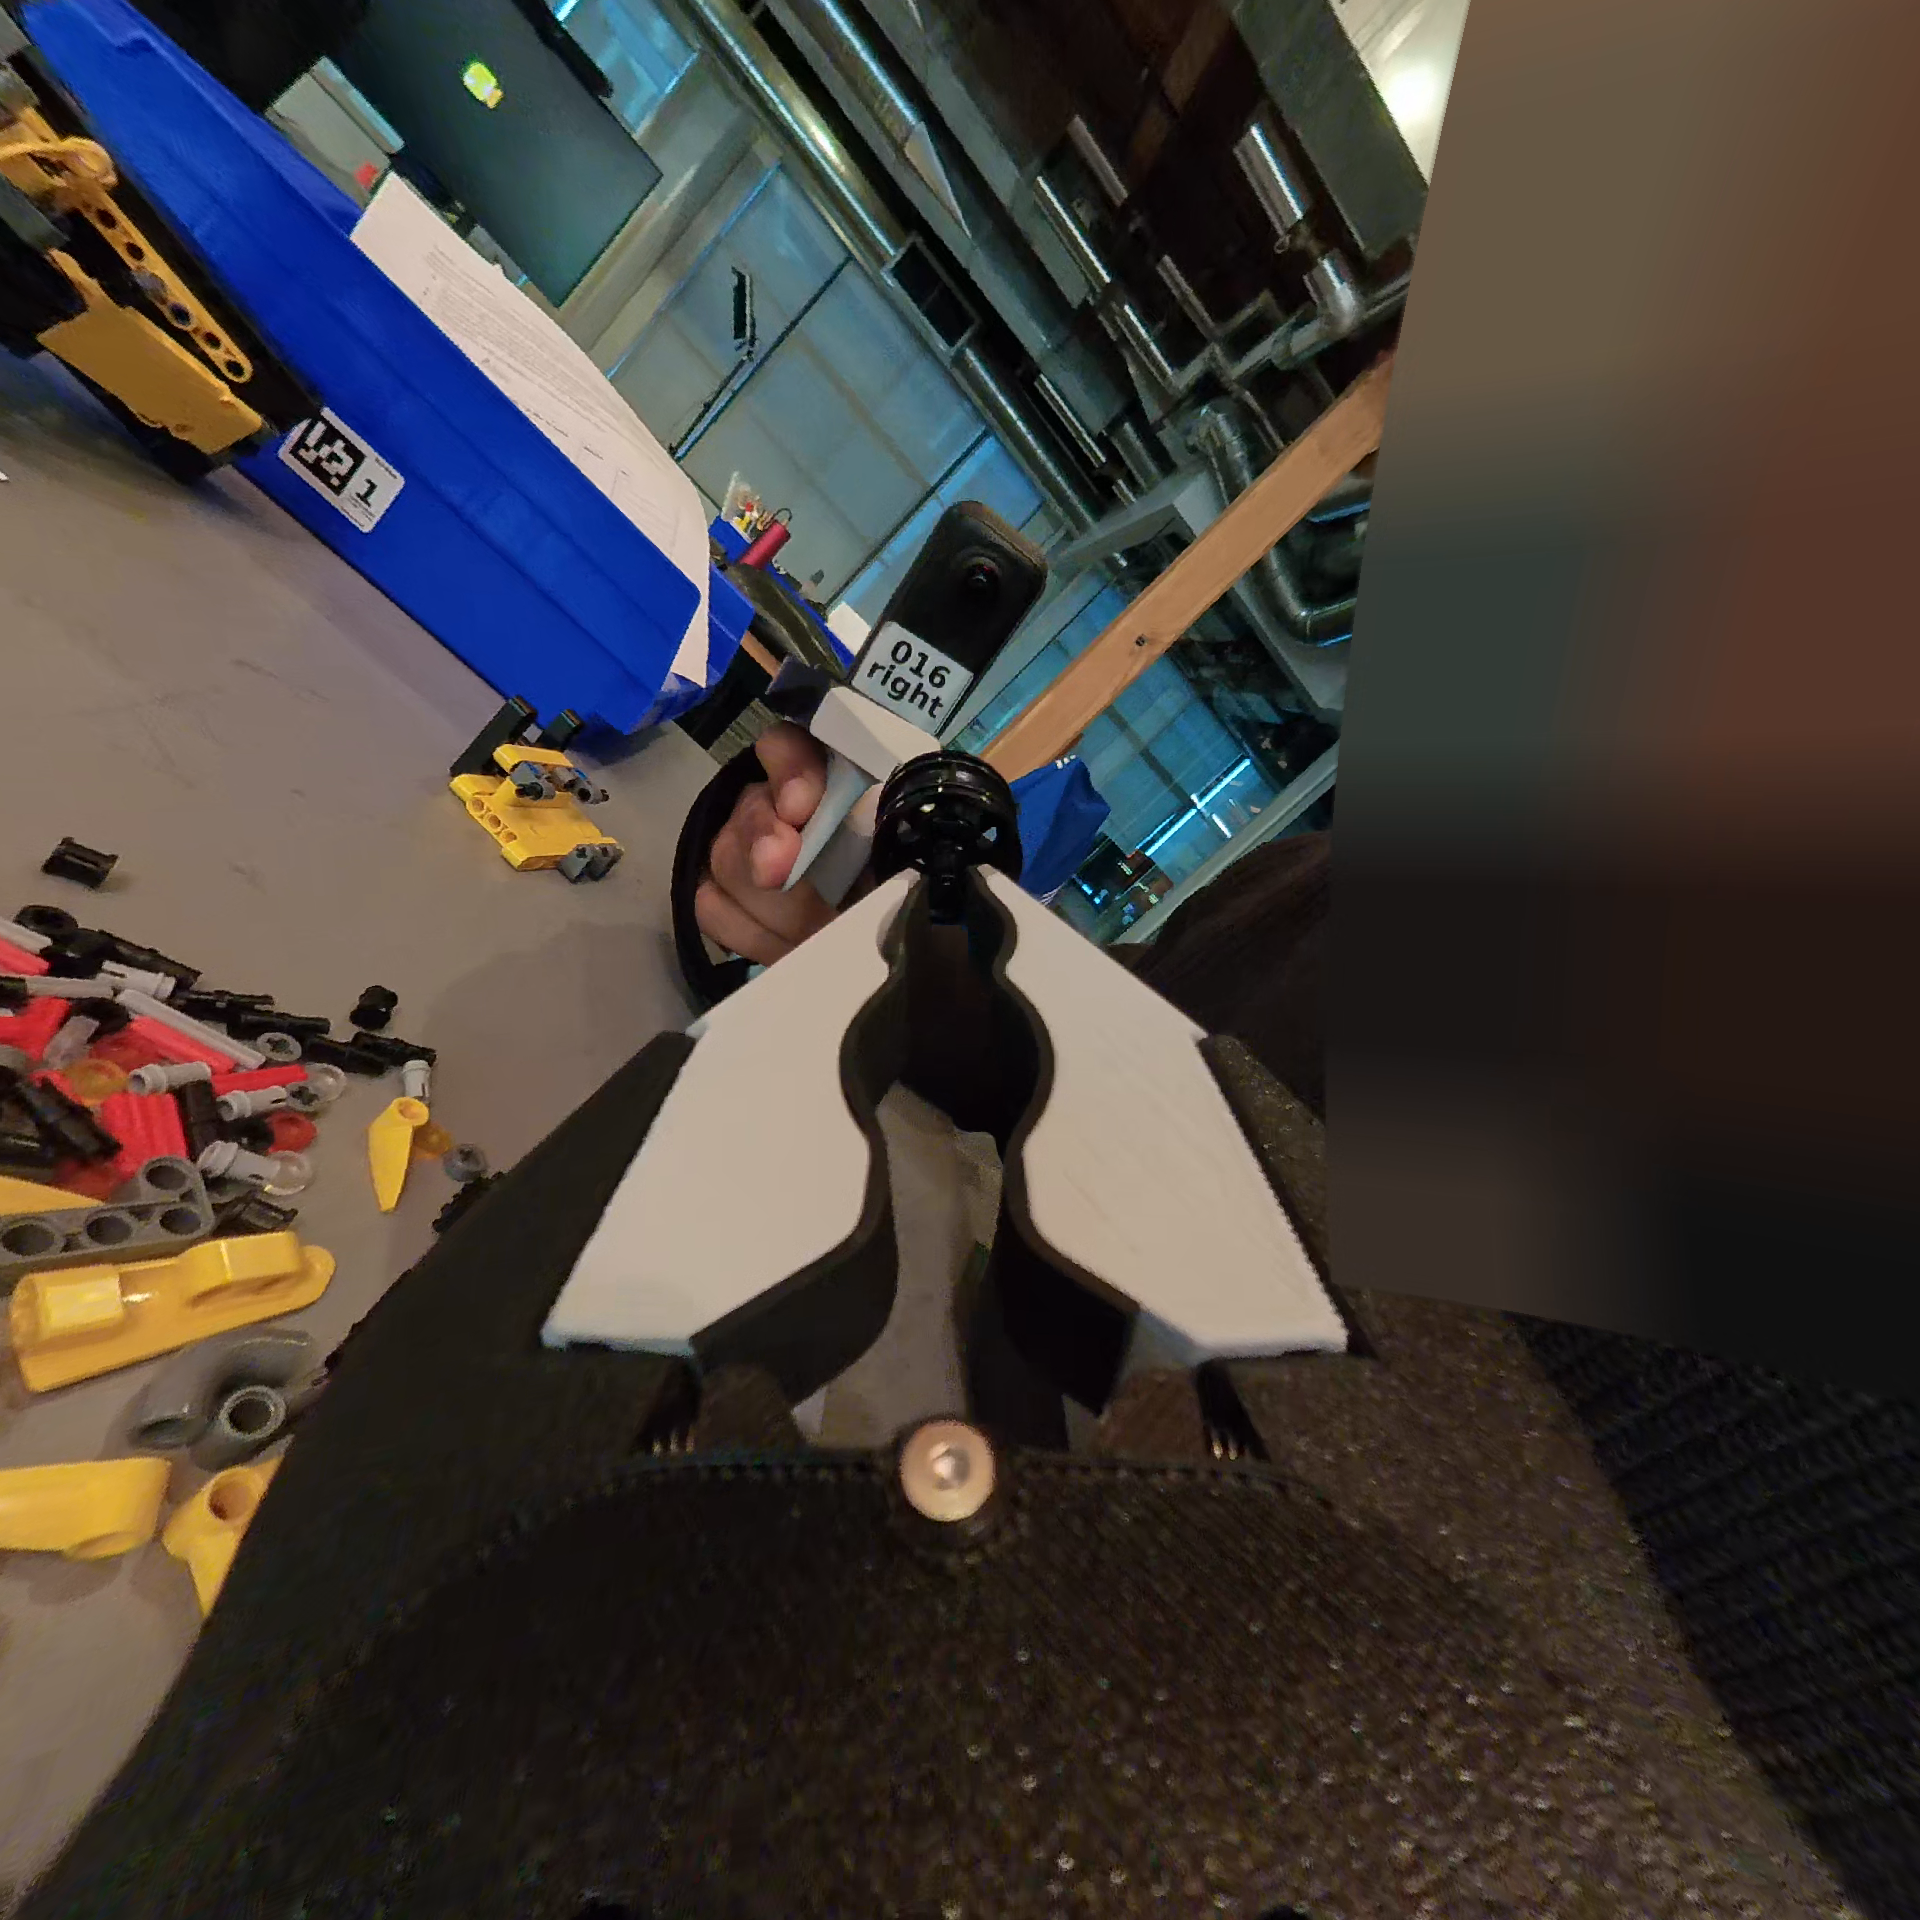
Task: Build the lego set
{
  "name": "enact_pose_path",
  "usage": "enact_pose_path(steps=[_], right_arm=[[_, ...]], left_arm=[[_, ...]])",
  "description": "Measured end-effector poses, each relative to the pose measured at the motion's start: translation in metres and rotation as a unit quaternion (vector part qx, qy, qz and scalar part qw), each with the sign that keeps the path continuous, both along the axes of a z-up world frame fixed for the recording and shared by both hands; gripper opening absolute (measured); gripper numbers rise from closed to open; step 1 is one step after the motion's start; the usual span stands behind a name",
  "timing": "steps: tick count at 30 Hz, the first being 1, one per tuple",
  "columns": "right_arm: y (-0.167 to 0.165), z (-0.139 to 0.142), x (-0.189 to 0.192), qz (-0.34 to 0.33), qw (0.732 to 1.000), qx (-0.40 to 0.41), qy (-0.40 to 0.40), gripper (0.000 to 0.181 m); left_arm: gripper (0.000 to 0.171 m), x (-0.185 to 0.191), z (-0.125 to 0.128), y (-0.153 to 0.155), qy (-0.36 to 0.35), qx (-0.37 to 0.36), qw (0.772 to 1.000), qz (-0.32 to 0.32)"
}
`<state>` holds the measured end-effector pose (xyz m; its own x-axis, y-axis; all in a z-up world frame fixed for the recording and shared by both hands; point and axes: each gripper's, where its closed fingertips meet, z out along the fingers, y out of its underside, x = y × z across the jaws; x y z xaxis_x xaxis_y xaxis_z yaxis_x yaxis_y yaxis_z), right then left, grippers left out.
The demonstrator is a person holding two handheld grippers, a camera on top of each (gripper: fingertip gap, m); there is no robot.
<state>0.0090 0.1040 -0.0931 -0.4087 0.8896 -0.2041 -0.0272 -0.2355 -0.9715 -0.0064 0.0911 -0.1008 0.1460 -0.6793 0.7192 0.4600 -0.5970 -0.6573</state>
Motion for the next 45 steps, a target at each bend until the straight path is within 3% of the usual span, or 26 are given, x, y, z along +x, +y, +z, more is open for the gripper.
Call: enact_pose_path(steps=[20, 45], right_arm=[[-0.0015, -0.007, -0.0043, 0.019, 1.0, -0.018, -0.018, 0.003], [-0.0021, -0.0078, -0.0057, 0.019, 0.999, -0.024, -0.019, 0.003]], left_arm=[[0.008, 0.0046, -0.0053, 0.0041, 0.024, 0.005, 1.0, 0.006], [0.0, 0.0005, -0.008, 0.0007, 0.023, 0.005, 1.0, -0.002]])
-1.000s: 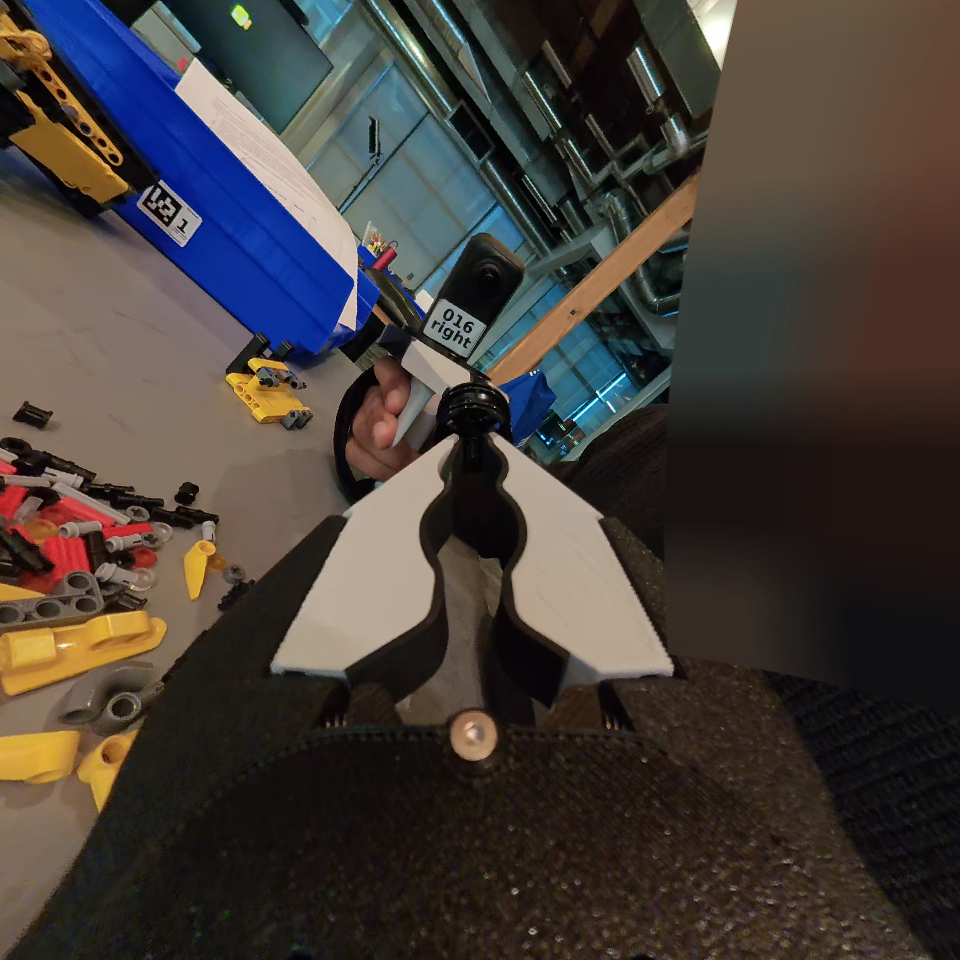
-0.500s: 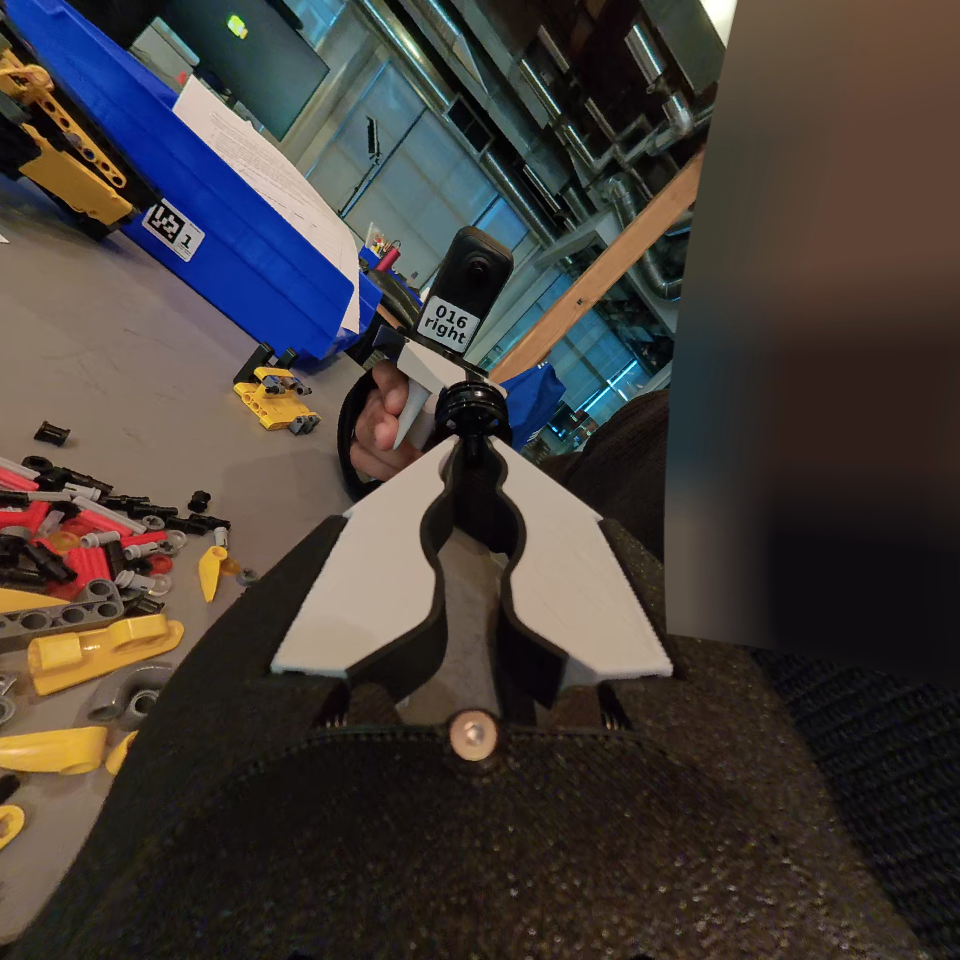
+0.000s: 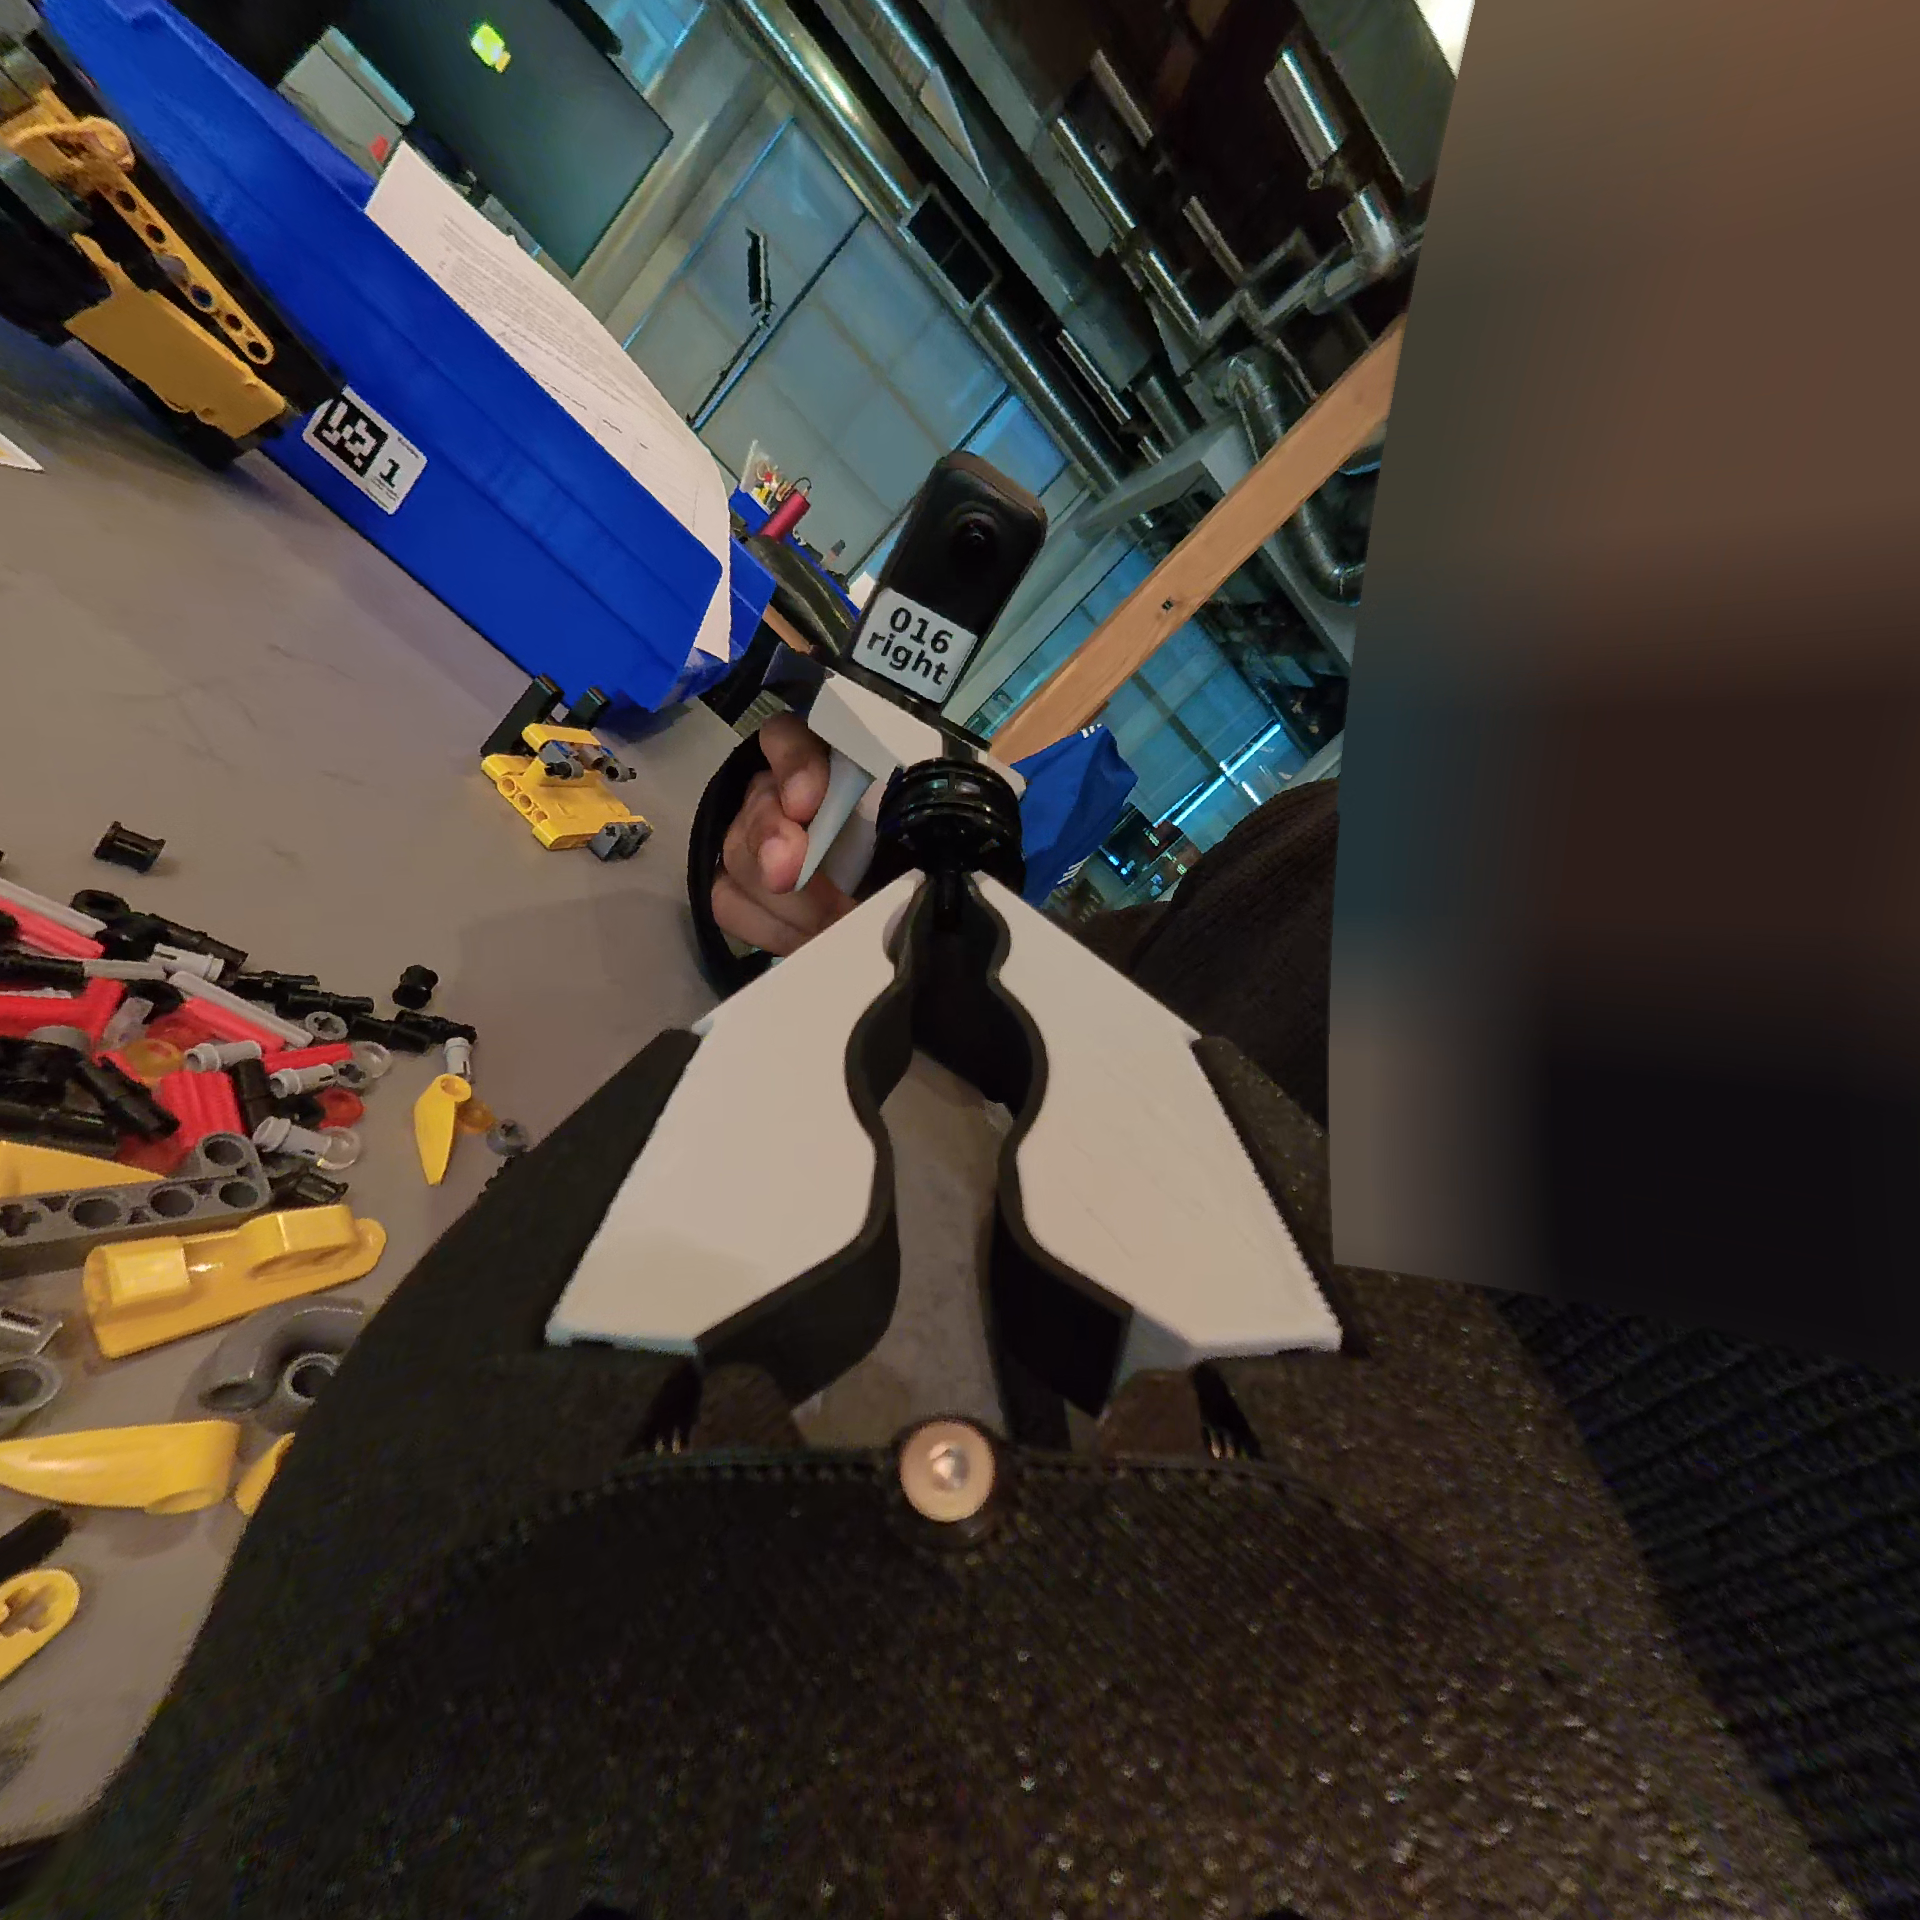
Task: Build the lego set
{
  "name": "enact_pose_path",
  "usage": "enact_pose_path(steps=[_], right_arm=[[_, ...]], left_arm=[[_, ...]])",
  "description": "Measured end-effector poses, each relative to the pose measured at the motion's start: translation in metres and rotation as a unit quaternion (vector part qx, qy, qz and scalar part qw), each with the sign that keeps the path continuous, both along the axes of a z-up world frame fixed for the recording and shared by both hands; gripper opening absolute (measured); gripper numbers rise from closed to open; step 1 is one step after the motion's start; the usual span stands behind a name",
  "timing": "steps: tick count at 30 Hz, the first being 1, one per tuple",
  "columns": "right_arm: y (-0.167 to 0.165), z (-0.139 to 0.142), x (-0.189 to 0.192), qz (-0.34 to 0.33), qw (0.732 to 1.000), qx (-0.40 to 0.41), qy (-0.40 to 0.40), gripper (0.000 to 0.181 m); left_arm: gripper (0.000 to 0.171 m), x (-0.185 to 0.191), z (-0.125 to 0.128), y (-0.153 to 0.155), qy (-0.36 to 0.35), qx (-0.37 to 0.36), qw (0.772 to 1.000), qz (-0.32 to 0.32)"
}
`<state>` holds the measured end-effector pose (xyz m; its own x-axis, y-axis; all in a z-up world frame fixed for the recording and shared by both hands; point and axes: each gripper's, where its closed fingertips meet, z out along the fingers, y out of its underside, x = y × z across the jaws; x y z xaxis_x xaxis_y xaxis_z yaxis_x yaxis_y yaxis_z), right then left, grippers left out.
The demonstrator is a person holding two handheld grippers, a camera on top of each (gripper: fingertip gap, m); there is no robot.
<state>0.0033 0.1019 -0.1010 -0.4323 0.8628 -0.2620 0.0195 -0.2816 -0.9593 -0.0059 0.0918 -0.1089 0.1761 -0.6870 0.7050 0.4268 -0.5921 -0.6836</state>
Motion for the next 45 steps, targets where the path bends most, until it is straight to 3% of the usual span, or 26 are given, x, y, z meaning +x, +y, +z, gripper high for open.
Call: enact_pose_path(steps=[16, 24, 32, 41, 45], right_arm=[[0.0, -0.001, -0.001, -0.021, 0.999, 0.024, 0.002, 0.003], [0.011, -0.002, -0.007, -0.024, 0.999, -0.015, -0.017, 0.003], [0.026, -0.002, -0.004, -0.113, 0.991, 0.059, -0.044, 0.003], [0.03, 0.02, 0.015, -0.112, 0.993, 0.016, 0.014, 0.003], [0.025, 0.024, 0.016, -0.114, 0.992, 0.04, 0.02, 0.003]], left_arm=[[0.0, 0.001, -0.001, 0.0, -0.007, -0.01, 1.0, 0.002], [0.0, -0.007, 0.0, 0.01, -0.021, -0.024, 0.999, 0.025], [0.007, -0.028, -0.007, 0.023, -0.019, -0.032, 0.996, 0.084], [0.022, -0.019, -0.008, 0.023, 0.048, 0.008, 0.994, 0.099], [0.023, -0.016, -0.008, 0.022, 0.067, 0.018, 0.992, 0.104]])
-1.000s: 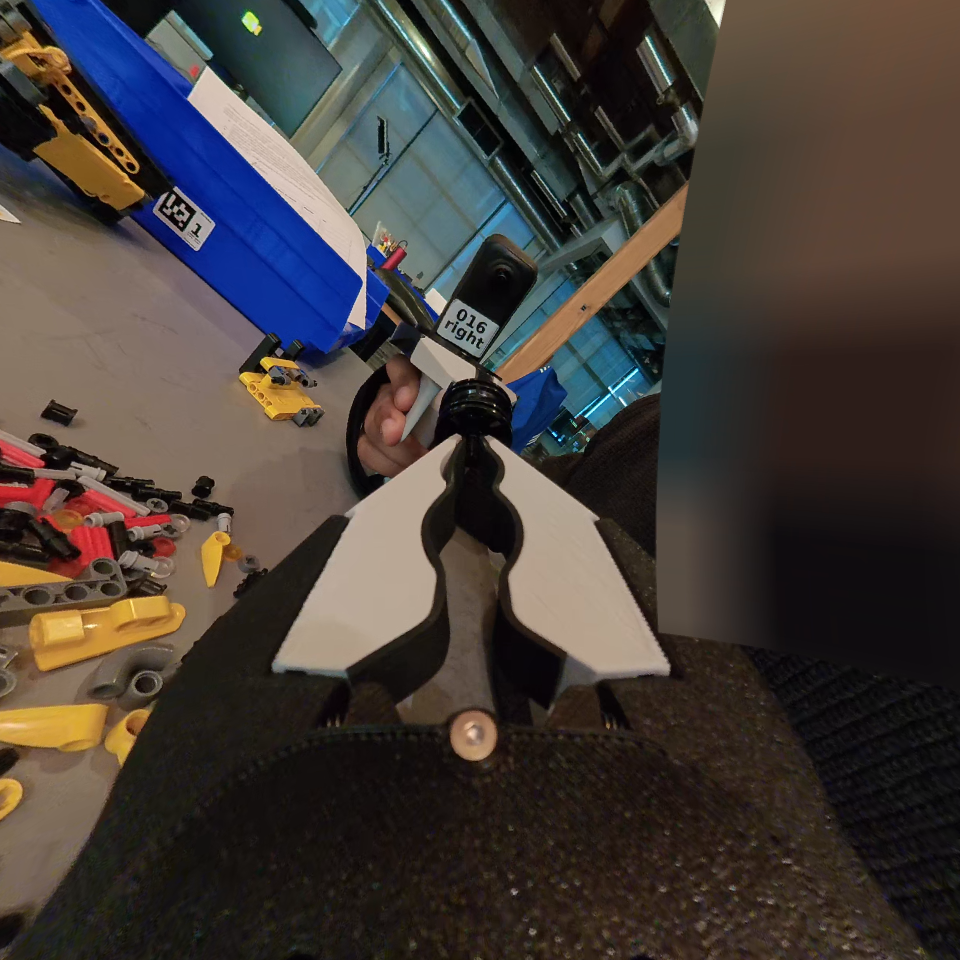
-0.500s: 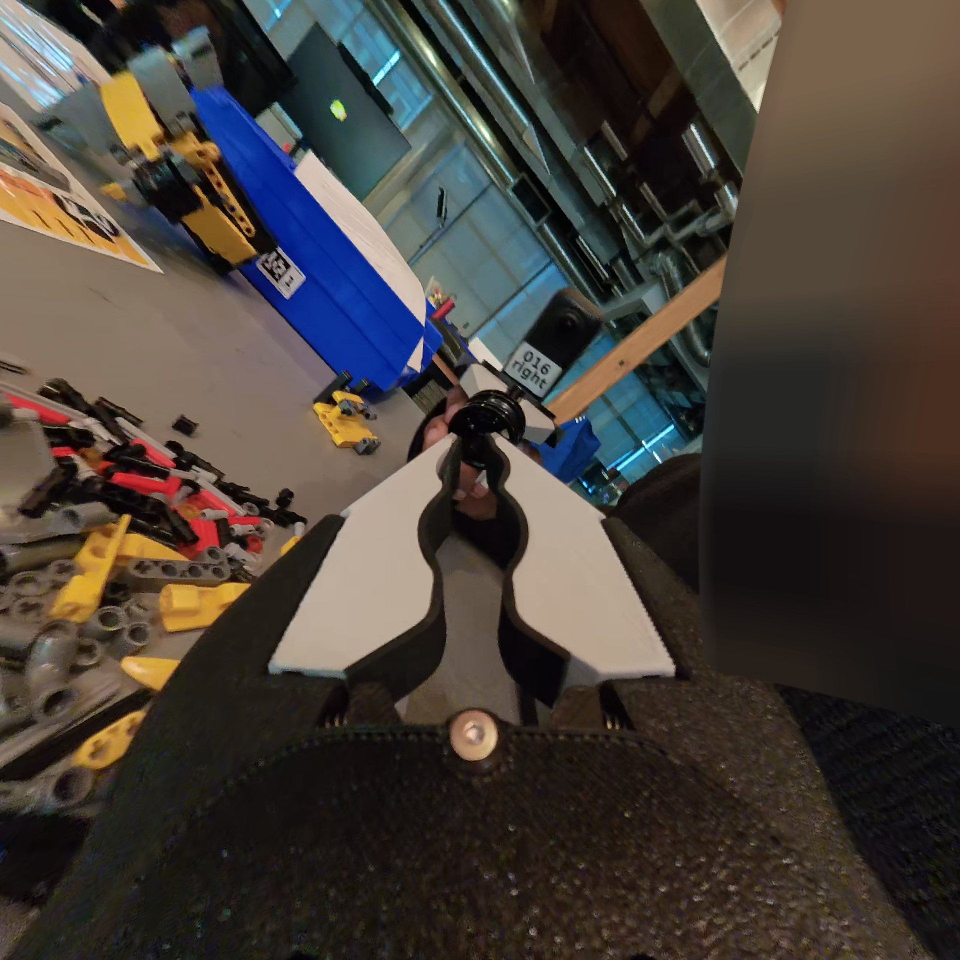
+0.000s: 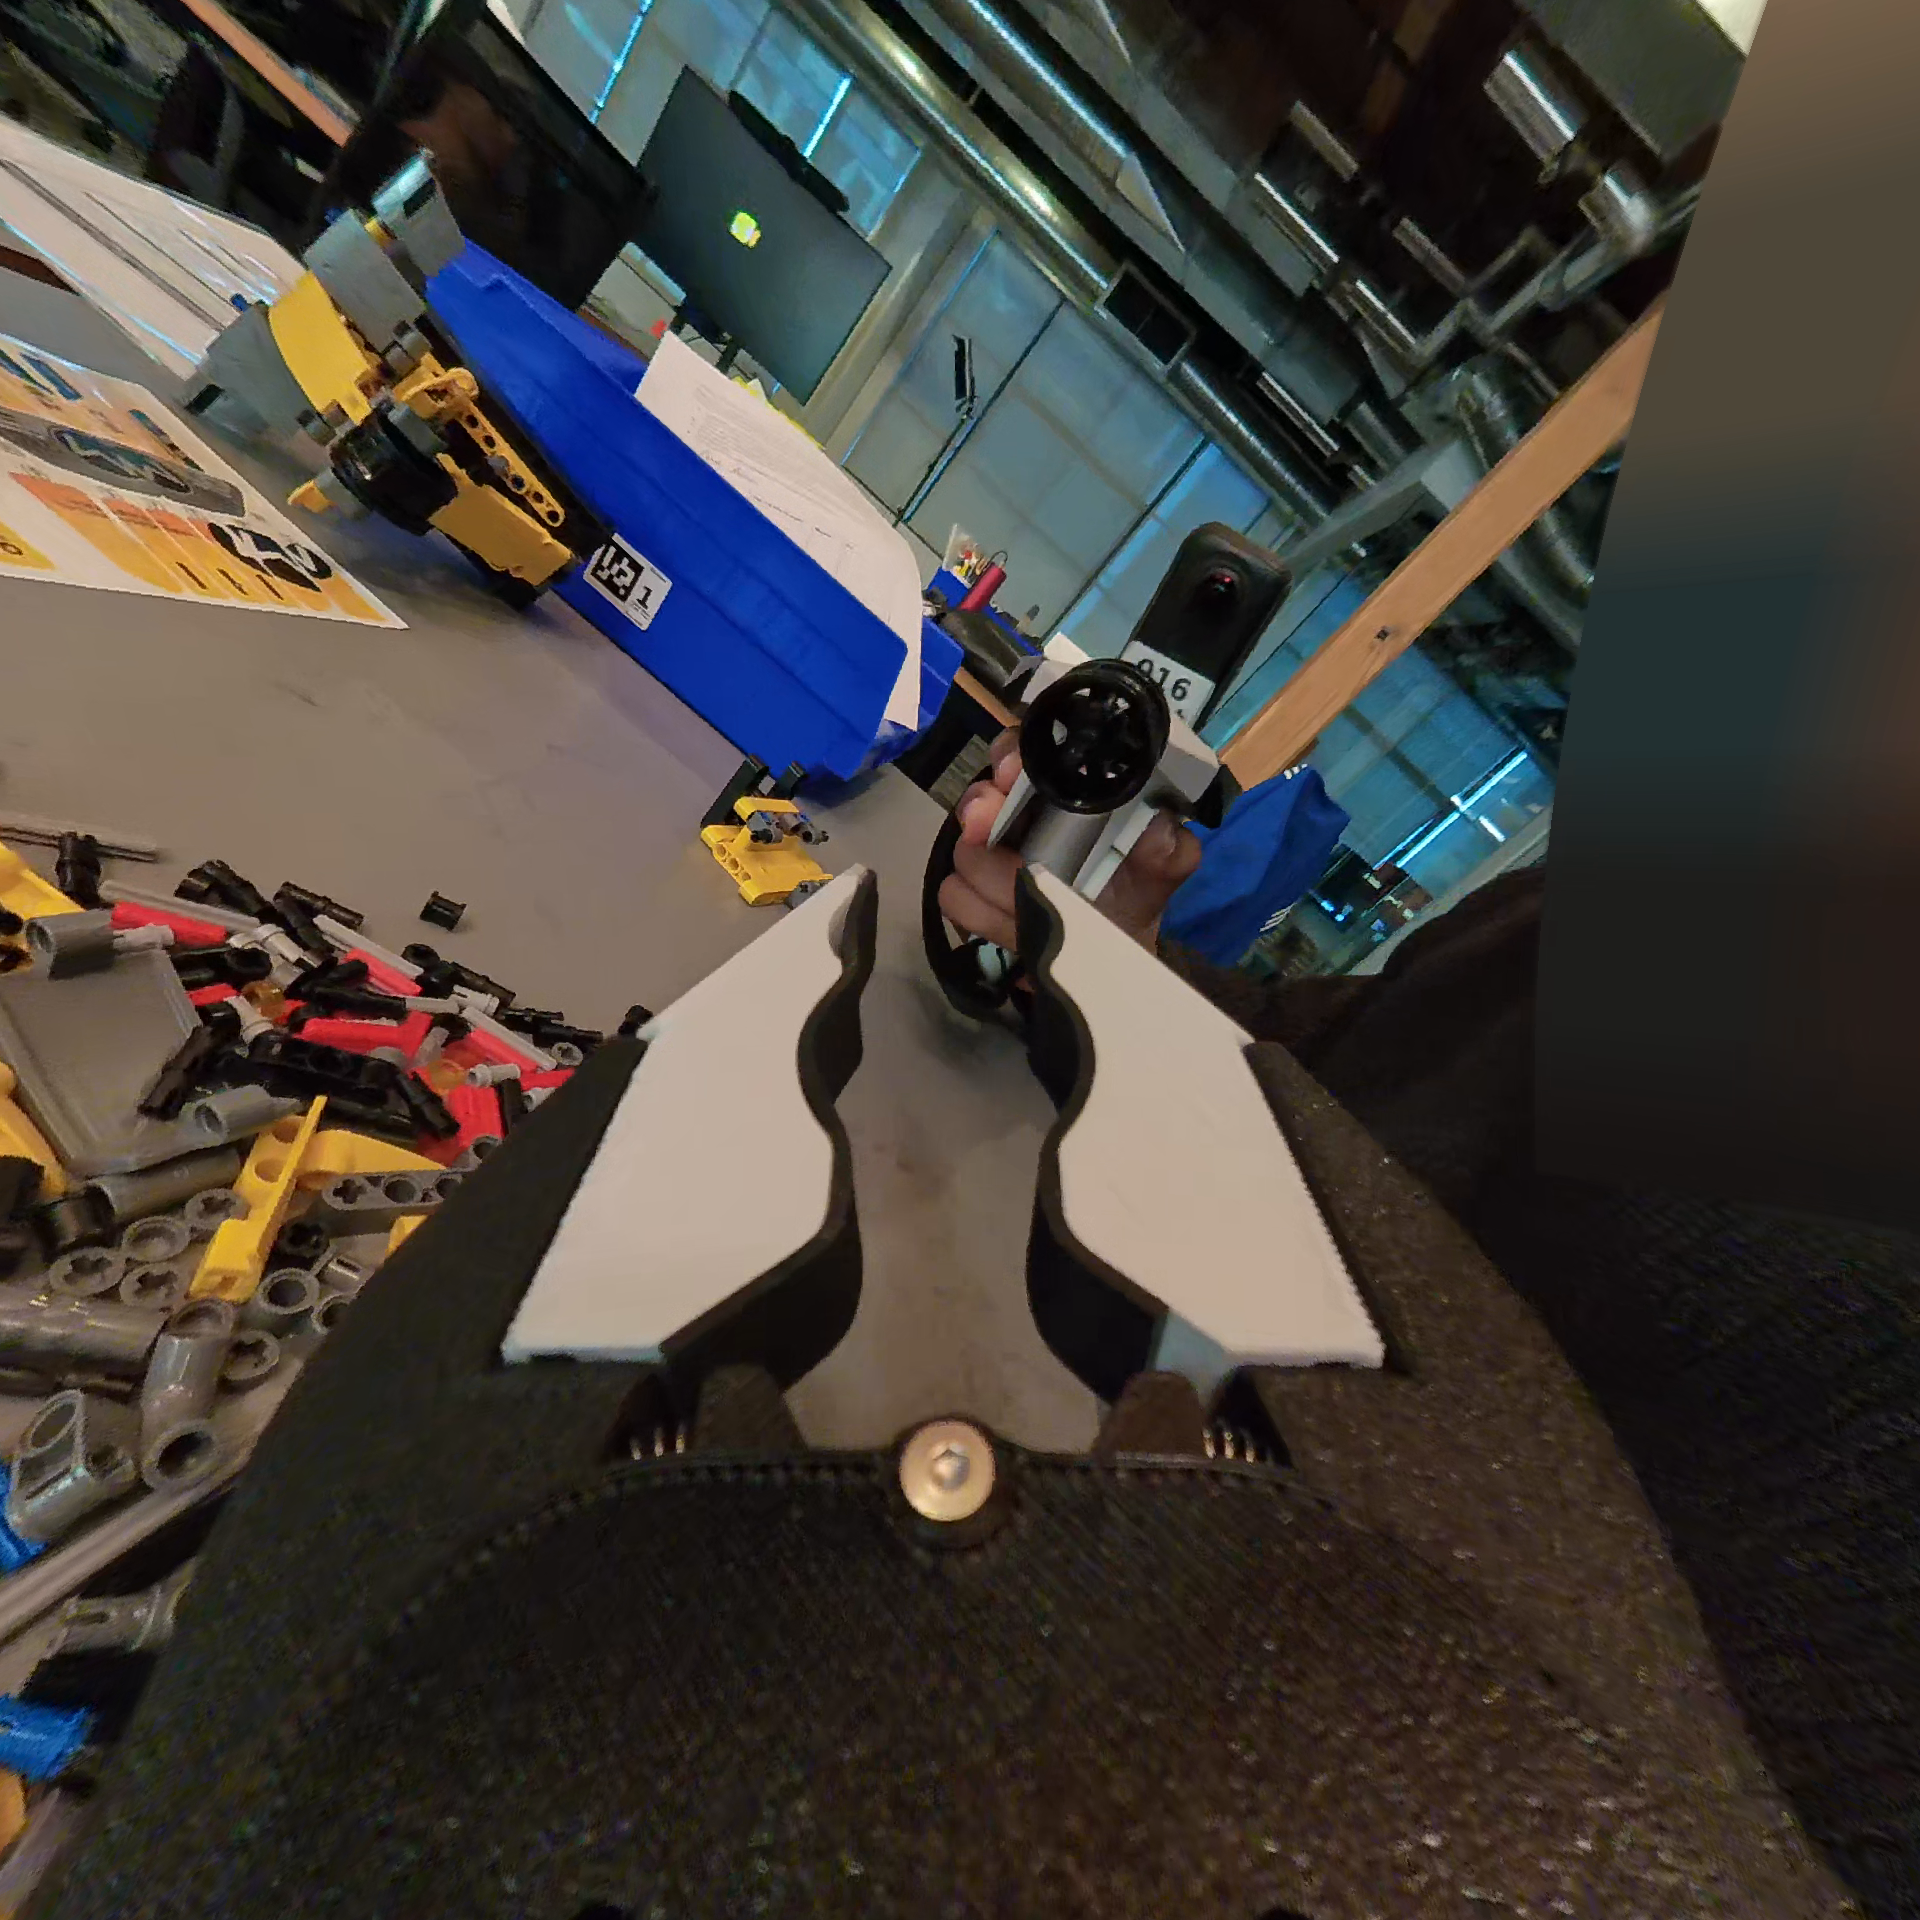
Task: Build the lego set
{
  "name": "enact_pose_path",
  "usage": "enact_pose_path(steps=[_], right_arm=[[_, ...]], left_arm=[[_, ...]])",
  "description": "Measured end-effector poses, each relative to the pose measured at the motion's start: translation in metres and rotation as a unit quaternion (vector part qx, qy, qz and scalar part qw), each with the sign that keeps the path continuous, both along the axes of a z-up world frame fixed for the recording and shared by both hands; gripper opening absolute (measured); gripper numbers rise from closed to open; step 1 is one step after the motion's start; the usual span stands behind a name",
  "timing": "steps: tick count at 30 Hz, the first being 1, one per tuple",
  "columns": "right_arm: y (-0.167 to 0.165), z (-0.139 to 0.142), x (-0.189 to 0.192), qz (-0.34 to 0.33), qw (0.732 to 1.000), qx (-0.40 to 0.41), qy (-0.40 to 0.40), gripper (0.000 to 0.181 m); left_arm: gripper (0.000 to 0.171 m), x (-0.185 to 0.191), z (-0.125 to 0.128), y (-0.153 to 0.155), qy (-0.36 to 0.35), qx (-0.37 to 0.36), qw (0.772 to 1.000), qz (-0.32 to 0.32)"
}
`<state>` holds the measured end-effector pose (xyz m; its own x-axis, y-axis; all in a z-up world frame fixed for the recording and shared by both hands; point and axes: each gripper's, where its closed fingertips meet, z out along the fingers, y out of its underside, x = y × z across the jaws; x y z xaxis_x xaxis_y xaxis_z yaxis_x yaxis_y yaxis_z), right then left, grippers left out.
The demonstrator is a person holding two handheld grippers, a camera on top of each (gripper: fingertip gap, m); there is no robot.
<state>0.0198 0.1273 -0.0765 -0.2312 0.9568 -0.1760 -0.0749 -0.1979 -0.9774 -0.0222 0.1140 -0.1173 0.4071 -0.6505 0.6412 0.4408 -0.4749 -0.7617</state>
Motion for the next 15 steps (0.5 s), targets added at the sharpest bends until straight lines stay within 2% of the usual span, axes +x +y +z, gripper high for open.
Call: enact_pose_path(steps=[7, 15], right_arm=[[-0.0053, 0.0008, -0.0007, -0.009, 0.999, 0.033, -0.002, 0.004], [-0.0054, -0.0063, -0.0037, -0.007, 0.999, 0.037, -0.016, 0.004]], left_arm=[[0.024, 0.0026, -0.002, -0.0012, 0.046, 0.015, 0.999, 0.017], [0.029, 0.0023, -0.0011, -0.0013, 0.039, 0.013, 0.999, 0.017]])
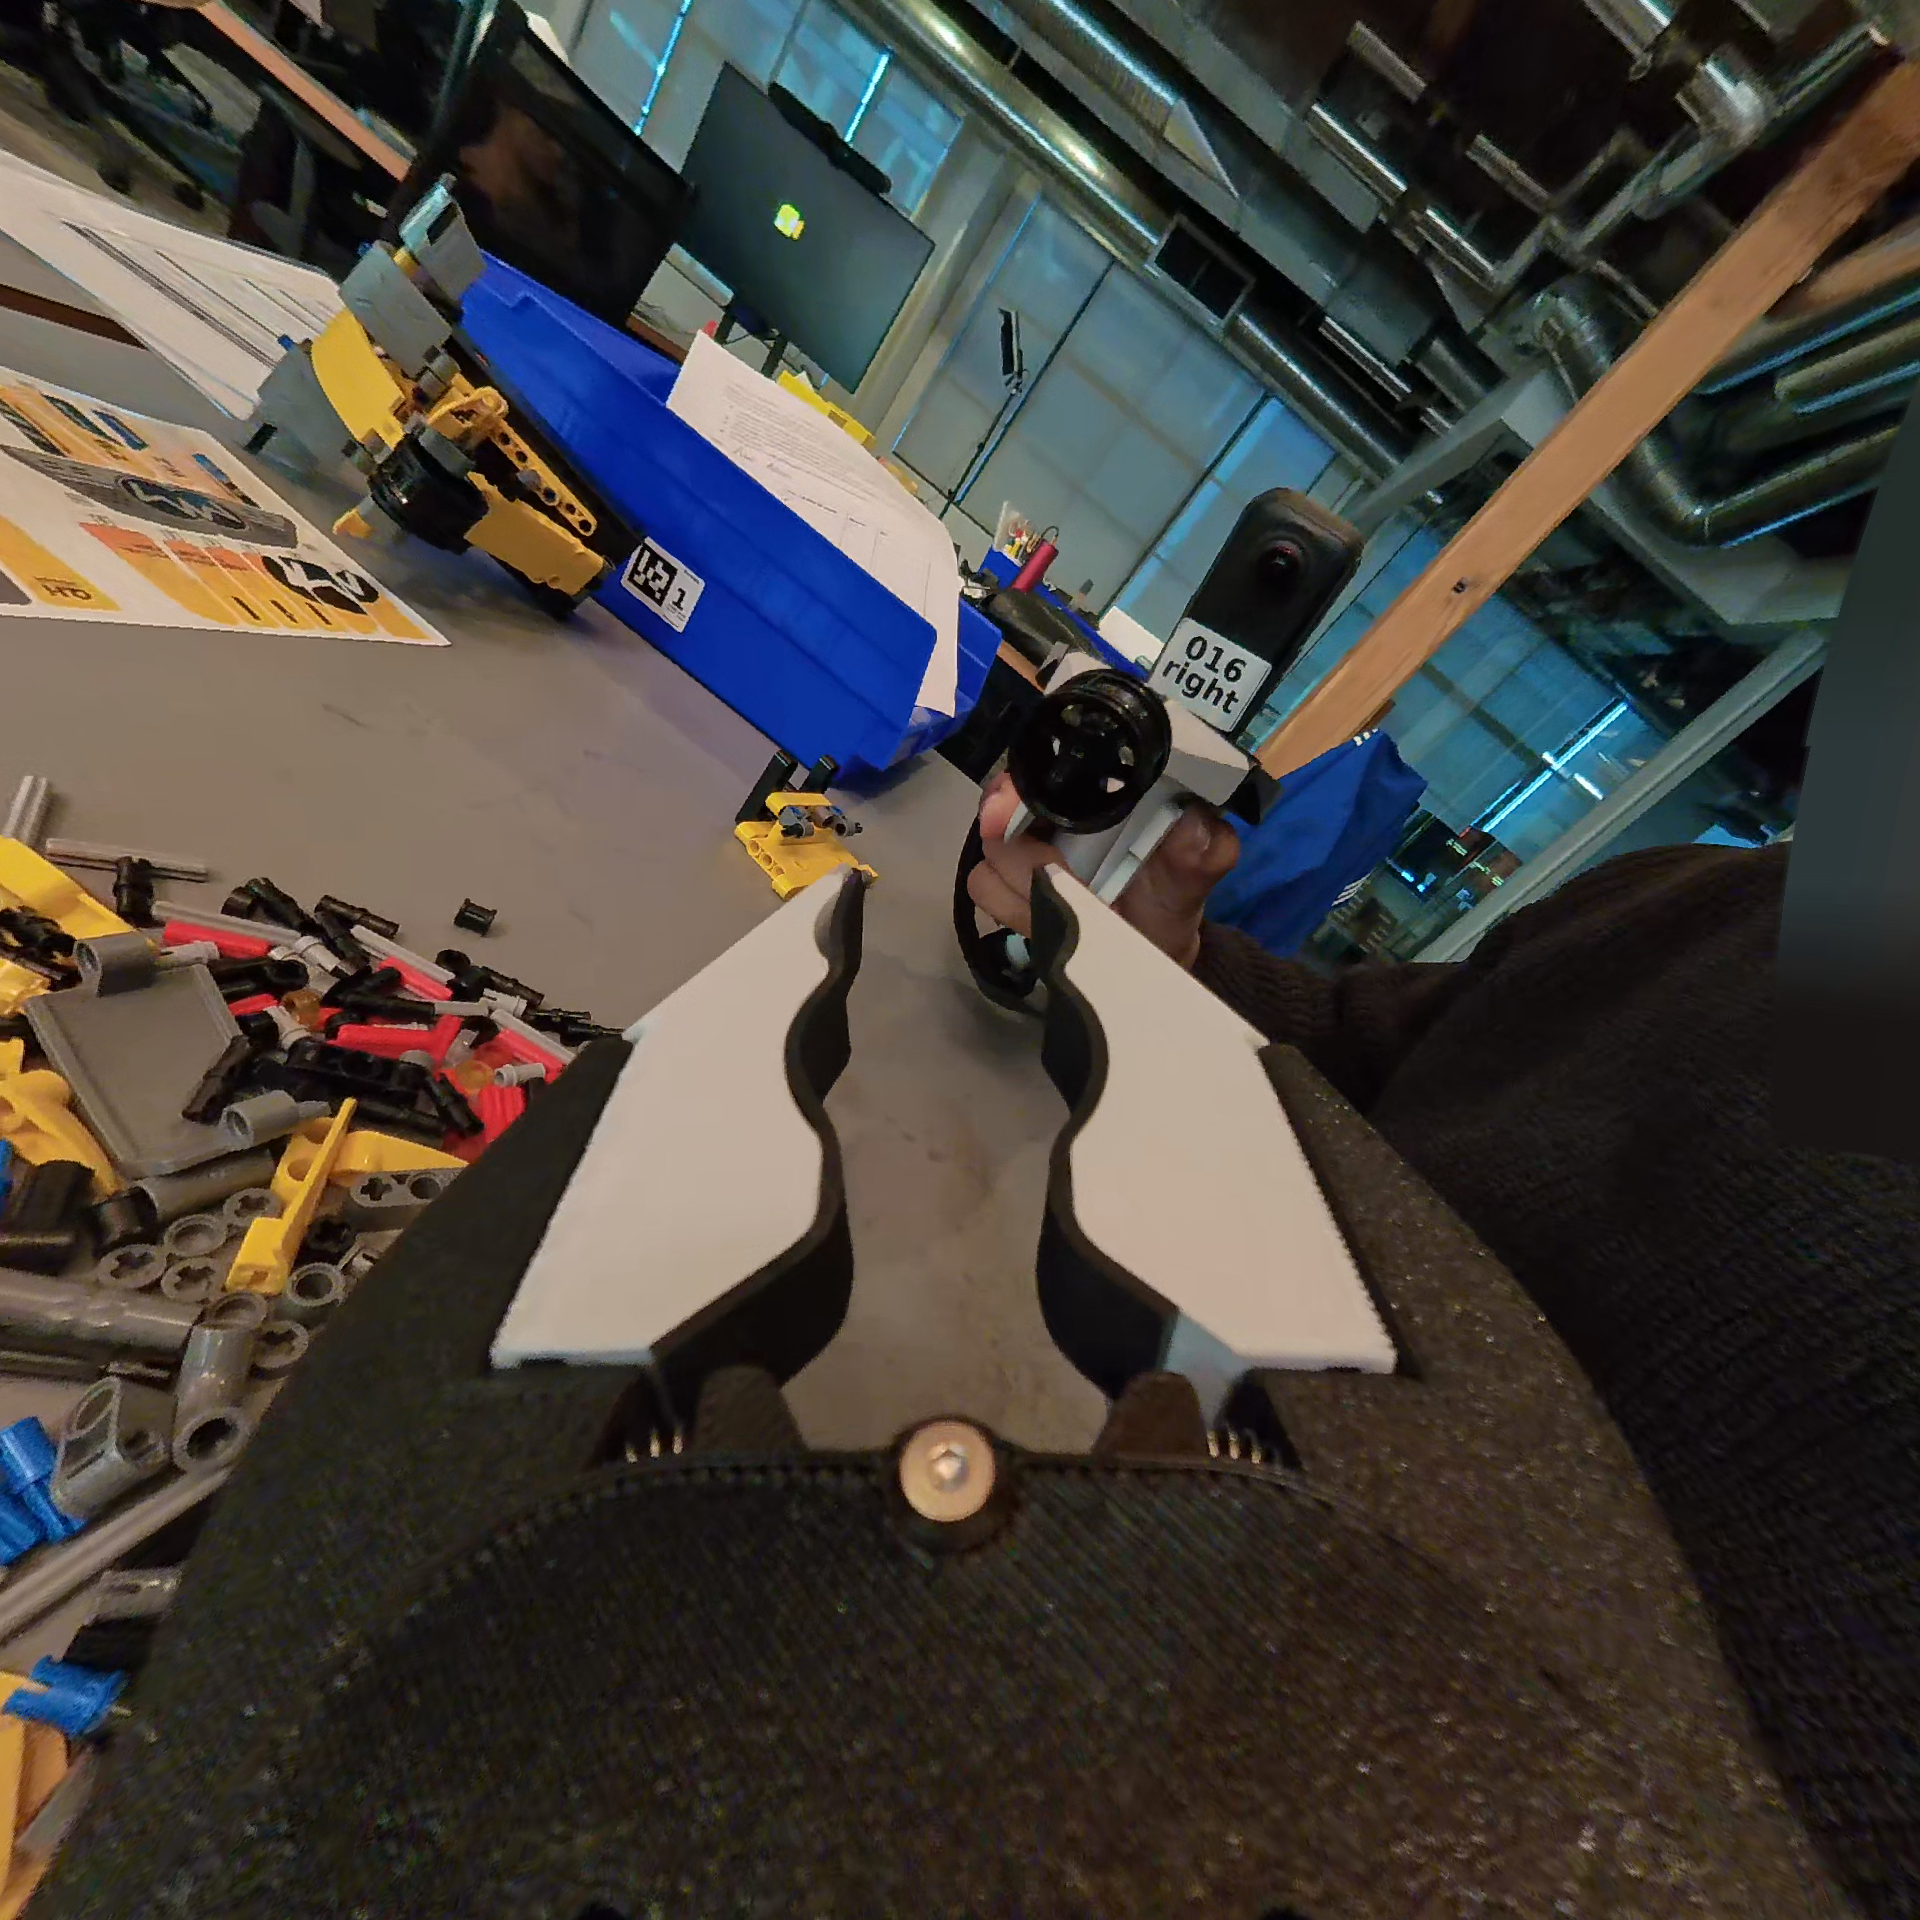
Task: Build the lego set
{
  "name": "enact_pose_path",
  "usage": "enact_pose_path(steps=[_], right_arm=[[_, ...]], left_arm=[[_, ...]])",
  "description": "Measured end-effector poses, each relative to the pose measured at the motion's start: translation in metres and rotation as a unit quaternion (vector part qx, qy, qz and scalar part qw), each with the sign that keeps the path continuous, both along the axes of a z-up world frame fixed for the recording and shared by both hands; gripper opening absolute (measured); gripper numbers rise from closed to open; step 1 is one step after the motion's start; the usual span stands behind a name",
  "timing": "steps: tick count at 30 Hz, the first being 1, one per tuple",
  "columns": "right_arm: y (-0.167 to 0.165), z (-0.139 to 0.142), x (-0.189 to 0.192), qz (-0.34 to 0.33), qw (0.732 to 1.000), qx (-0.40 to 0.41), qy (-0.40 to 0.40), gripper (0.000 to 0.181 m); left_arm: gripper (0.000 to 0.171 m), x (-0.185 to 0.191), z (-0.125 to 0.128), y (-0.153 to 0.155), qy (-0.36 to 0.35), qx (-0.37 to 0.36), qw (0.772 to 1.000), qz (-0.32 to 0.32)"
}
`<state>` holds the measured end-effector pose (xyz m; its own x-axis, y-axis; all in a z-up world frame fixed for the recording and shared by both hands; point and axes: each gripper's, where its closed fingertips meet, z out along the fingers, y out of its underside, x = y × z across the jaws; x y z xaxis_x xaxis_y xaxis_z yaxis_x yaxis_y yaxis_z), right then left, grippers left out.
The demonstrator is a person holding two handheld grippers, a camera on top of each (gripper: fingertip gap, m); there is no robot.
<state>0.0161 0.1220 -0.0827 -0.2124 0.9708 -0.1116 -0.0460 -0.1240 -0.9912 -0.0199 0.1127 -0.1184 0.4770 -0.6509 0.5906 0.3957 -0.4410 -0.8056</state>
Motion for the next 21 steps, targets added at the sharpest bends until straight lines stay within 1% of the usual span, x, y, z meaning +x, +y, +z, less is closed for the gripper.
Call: enact_pose_path(steps=[5, 9, 10, 11, 12, 13, 14, 15, 18, 21], right_arm=[[0.002, -0.002, 0.0, -0.001, 1.0, -0.003, -0.003, 0.003], [0.006, -0.002, 0.0, -0.009, 1.0, -0.001, -0.002, 0.004], [0.007, -0.002, 0.001, -0.012, 1.0, -0.001, -0.003, 0.003], [0.009, -0.002, 0.001, -0.014, 1.0, -0.003, -0.004, 0.003], [0.01, -0.002, 0.001, -0.015, 1.0, -0.007, -0.003, 0.003], [0.012, -0.002, 0.001, -0.015, 1.0, -0.011, -0.003, 0.003], [0.013, -0.003, 0.001, -0.016, 1.0, -0.015, -0.004, 0.003], [0.015, -0.004, 0.001, -0.017, 1.0, -0.019, -0.006, 0.003], [0.018, -0.008, 0.0, -0.018, 0.999, -0.03, -0.014, 0.003], [0.017, -0.01, -0.001, -0.014, 0.999, -0.035, -0.016, 0.004]], left_arm=[[0.033, -0.002, 0.001, 0.001, 0.004, 0.002, 1.0, 0.007], [0.038, -0.026, 0.008, 0.0, 0.037, 0.013, 0.997, 0.071], [0.04, -0.03, 0.008, -0.005, 0.06, 0.013, 0.995, 0.079], [0.041, -0.033, 0.001, -0.009, 0.107, 0.004, 0.991, 0.085], [0.042, -0.034, -0.013, -0.014, 0.171, -0.017, 0.982, 0.085], [0.045, -0.035, -0.028, -0.021, 0.235, -0.039, 0.968, 0.081], [0.046, -0.033, -0.04, -0.028, 0.286, -0.052, 0.954, 0.073], [0.046, -0.028, -0.048, -0.037, 0.319, -0.057, 0.944, 0.054], [0.053, -0.013, -0.064, -0.064, 0.363, -0.07, 0.929, -0.006], [0.053, -0.019, -0.077, -0.078, 0.394, -0.088, 0.915, -0.018]])
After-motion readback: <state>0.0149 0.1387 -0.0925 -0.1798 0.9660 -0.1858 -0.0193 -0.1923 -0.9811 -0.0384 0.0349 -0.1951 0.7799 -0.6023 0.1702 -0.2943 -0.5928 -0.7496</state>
